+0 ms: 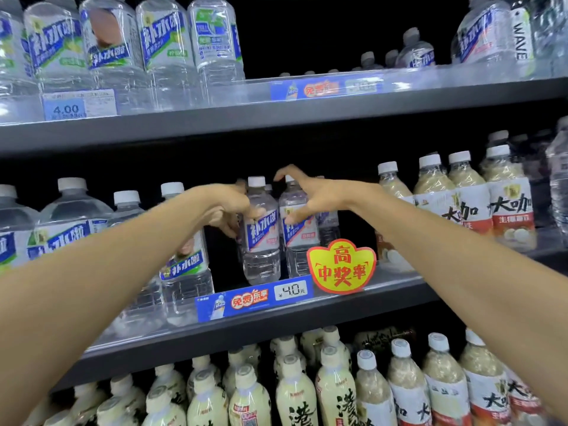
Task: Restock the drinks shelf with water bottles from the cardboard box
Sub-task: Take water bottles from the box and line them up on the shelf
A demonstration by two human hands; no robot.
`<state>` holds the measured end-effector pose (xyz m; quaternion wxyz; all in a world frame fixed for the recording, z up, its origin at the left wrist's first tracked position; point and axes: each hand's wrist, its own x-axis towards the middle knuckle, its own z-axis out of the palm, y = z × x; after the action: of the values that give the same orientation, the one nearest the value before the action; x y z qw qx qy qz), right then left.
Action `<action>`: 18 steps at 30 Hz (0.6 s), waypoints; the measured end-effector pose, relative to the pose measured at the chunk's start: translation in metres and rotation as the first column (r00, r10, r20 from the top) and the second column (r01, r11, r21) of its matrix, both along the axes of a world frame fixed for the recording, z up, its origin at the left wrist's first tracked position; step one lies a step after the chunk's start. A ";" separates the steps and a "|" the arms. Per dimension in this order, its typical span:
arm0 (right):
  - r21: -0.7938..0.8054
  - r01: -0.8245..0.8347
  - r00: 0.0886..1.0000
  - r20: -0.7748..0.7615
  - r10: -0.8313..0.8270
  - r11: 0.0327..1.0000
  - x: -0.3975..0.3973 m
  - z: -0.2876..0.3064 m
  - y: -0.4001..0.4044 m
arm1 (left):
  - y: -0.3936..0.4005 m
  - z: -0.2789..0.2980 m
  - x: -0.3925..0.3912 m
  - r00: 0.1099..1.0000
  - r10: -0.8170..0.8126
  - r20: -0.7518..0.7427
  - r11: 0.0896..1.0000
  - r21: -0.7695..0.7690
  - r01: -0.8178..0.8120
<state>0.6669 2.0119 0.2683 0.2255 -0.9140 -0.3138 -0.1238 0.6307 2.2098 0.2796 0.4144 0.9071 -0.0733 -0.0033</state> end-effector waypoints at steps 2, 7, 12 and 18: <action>0.035 -0.050 0.998 -0.030 0.051 0.998 0.002 -0.005 -0.005 | 0.003 0.005 -0.002 0.997 -0.037 -0.066 0.998 -0.057 0.034; 0.023 -0.074 0.995 0.065 0.072 0.997 0.005 -0.018 -0.011 | 0.003 0.005 0.000 0.999 -0.045 -0.027 0.992 -0.119 0.042; -0.024 0.054 0.978 0.202 -0.048 0.998 0.018 -0.027 -0.009 | -0.006 -0.004 0.005 0.969 0.098 0.225 0.981 0.139 -0.132; -0.068 0.153 0.965 0.224 -0.134 0.986 0.033 -0.029 0.008 | -0.013 -0.002 0.016 0.880 0.040 0.474 0.798 0.515 -0.314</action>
<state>0.6994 2.0196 0.2397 0.1410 -0.9238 -0.2747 -0.2261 0.6464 2.1969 0.2778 0.0902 0.9687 -0.0728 0.2194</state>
